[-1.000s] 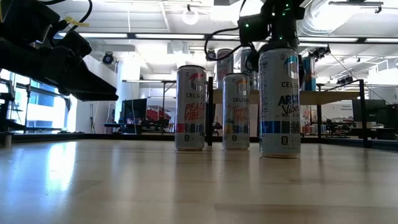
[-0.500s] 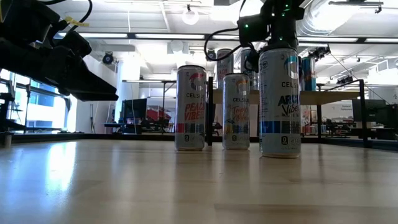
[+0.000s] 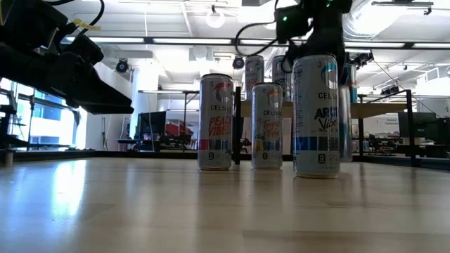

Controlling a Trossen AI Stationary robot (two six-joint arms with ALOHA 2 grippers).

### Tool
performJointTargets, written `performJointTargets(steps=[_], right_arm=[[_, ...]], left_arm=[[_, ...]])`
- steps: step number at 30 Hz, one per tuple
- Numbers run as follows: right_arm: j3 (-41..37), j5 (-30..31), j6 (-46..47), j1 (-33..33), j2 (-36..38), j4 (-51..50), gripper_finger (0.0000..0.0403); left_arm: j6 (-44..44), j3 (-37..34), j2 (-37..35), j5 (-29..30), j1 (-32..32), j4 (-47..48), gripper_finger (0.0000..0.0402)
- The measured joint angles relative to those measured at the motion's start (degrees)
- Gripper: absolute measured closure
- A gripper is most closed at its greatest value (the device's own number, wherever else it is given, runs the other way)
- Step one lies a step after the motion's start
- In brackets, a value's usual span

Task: Place canned beverage on shelf
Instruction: Put the blue soda can on the shelf aligned with the blue soda can

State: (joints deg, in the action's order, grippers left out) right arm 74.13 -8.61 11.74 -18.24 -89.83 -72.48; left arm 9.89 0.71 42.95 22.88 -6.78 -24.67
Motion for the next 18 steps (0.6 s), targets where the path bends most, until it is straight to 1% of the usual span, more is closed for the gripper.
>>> performJointTargets(steps=[4, 7, 9, 12, 14, 18], right_arm=[[0.0, -1.1, -0.3, 0.0, 4.3, -2.0, 0.0178], [1.7, -0.3, -1.4, 0.0, 7.2, -7.1, 0.0178], [4.7, 1.7, -1.6, 0.0, 8.4, -11.4, 0.0178], [11.2, 5.2, -1.8, 0.2, 8.6, -17.5, 0.0178], [15.5, 7.1, -3.9, 0.3, 8.7, -17.8, 0.0178], [22.3, 7.1, -10.1, -0.2, 8.7, -17.6, 0.0178]], left_arm=[[0.0, 0.0, 0.0, 0.0, 0.0, 0.0, 0.0096], [0.0, 0.0, 0.0, 0.0, 0.0, 0.0, 0.0096], [0.0, 0.0, 0.0, 0.0, 0.0, 0.0, 0.0096], [0.0, 0.0, 0.0, 0.0, 0.0, 0.0, 0.0096], [0.0, 0.0, 0.0, 0.0, 0.0, 0.0, 0.0096], [0.0, 0.0, 0.0, 0.0, 0.0, 0.0, 0.0096]])
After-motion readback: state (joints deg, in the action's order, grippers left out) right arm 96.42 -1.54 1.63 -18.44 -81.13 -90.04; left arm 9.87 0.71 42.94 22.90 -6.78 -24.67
